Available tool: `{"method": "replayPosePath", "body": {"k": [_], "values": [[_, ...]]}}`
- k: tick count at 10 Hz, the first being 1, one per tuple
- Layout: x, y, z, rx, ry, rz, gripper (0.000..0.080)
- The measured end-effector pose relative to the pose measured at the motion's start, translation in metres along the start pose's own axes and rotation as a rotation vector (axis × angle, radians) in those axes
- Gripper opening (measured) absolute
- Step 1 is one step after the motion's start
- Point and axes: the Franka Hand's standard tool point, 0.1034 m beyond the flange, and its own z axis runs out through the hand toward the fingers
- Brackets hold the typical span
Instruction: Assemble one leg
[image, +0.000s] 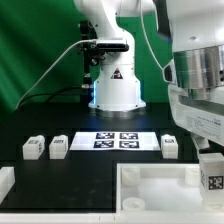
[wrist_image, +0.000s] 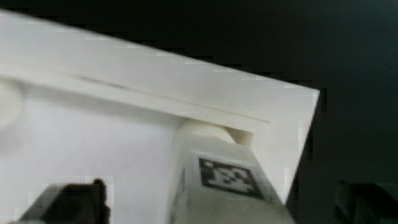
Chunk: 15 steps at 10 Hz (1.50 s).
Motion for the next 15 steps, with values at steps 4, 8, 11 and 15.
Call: {"method": "replayPosePath", "body": {"k": [4, 8, 11, 15], "values": [[0.003, -0.002, -0.002, -0.015, -0.009, -0.479, 0.0649], [0.01, -0.006, 0.0, -0.079, 0.013, -1.017, 0.0649], [0.01, -0.005, 0.0, -0.078, 0.013, -0.955, 0.0382], [0.014, -0.003, 0.001, -0.055, 0.021, -0.412, 0.0293]]}}
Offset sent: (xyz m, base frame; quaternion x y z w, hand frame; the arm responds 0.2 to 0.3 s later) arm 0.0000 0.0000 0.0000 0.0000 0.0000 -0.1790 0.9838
